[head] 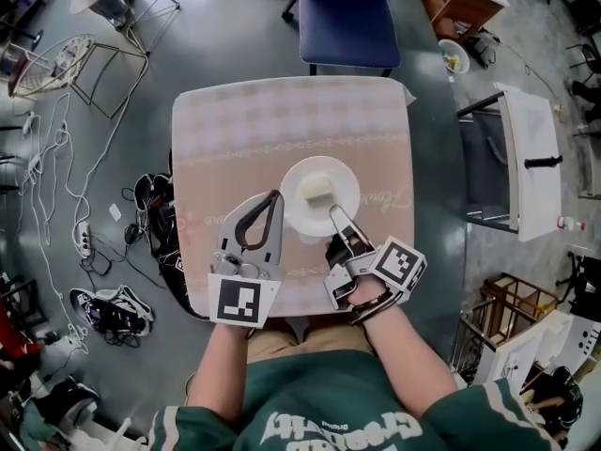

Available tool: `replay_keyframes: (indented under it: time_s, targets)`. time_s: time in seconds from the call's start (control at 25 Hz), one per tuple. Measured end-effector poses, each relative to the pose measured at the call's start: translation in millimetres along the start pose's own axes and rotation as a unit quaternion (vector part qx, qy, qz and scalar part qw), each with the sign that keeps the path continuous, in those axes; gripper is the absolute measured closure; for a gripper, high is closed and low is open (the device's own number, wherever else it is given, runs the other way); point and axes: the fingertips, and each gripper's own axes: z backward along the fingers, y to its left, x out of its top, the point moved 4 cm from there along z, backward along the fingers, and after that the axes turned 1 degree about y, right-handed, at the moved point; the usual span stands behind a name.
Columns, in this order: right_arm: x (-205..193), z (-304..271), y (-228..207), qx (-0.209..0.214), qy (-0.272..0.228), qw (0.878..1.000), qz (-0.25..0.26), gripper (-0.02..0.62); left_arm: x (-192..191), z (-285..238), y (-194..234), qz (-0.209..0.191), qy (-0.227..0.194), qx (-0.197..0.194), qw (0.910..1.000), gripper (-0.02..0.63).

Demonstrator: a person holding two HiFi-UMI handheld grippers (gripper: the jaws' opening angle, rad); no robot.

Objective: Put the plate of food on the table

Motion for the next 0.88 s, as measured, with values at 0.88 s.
replay_keyframes:
  time_s: [0.88]
  targets:
    - [-38.6, -56.0, -29.6, -0.055, 0.022, 0.998, -0.011, 0.565, -41.3, 7.8, 45.4, 0.023, 0.023, 0.024, 0.9992, 0.597]
